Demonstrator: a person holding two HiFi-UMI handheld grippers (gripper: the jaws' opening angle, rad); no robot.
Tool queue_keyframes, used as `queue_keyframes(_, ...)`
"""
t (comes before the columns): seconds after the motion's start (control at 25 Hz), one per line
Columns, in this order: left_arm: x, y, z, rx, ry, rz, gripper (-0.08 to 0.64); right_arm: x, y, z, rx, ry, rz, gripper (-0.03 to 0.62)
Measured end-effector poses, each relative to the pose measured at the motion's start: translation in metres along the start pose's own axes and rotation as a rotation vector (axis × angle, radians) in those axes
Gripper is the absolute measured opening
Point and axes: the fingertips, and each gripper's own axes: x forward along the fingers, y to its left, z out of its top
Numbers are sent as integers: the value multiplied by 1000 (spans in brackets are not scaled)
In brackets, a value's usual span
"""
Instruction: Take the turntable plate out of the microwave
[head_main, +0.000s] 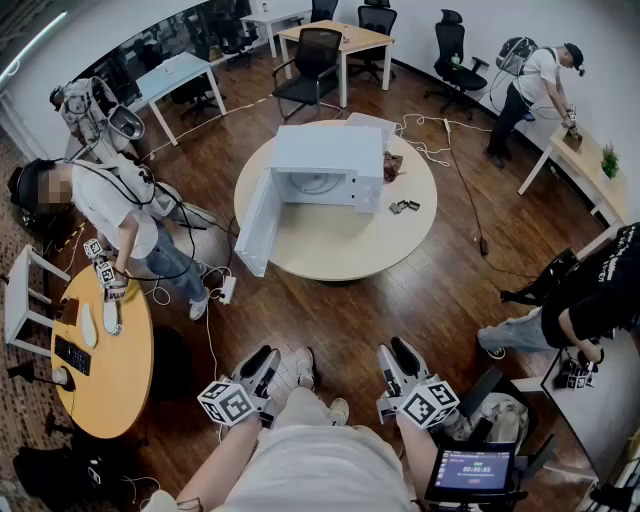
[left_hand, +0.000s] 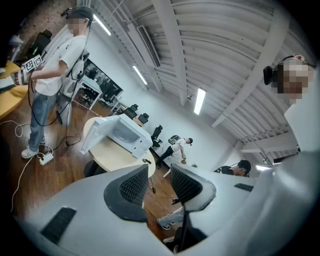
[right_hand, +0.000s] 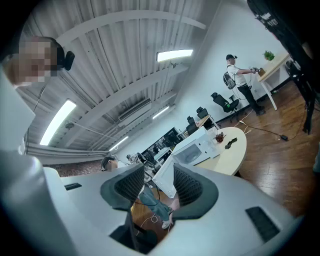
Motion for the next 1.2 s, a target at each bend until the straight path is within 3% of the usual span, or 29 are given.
queue_keyframes(0.52,64,40,67,62,44,-36,132,91,-10,22,24,-16,-49,184)
queue_keyframes(1.2,126,97,153,66,87,-69,132,210,-9,44,31,-20,-93,184)
